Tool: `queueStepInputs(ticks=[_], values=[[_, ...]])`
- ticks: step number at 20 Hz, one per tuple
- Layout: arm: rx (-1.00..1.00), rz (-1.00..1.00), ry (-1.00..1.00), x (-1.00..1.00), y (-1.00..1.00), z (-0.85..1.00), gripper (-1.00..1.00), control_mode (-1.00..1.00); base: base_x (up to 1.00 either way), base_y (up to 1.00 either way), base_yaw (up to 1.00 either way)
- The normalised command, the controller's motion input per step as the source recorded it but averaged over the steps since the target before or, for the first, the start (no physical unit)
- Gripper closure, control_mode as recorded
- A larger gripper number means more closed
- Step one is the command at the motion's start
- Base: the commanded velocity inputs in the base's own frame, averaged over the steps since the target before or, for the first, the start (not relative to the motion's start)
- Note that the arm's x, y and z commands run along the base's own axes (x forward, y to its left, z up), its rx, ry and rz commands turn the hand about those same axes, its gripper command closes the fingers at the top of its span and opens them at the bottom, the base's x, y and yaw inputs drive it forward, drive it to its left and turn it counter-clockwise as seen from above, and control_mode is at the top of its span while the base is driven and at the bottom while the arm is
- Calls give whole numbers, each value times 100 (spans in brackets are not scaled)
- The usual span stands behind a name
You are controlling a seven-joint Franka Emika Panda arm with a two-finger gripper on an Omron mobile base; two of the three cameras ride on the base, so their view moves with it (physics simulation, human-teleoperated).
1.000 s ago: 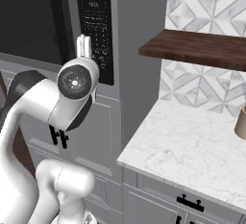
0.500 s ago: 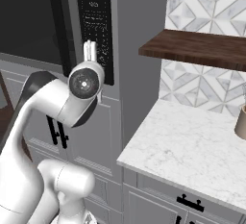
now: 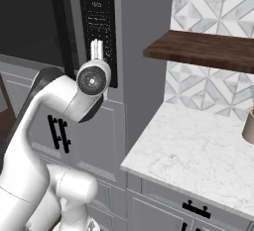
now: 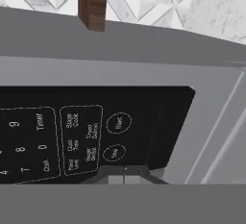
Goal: Open the microwave, place the bowl with waffle inside the microwave, then close the microwave door and turn it on.
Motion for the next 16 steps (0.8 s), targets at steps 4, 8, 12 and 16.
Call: queueStepInputs(ticks=[4, 8, 12, 16], values=[[0, 0, 0, 38, 0, -1, 100, -100, 0, 0, 0], [0, -1, 0, 35, 0, -8, 100, -100, 0, 0, 0], [-2, -3, 0, 54, 0, -30, 100, -100, 0, 0, 0], [-2, -3, -4, 68, 0, -40, 100, -100, 0, 0, 0]])
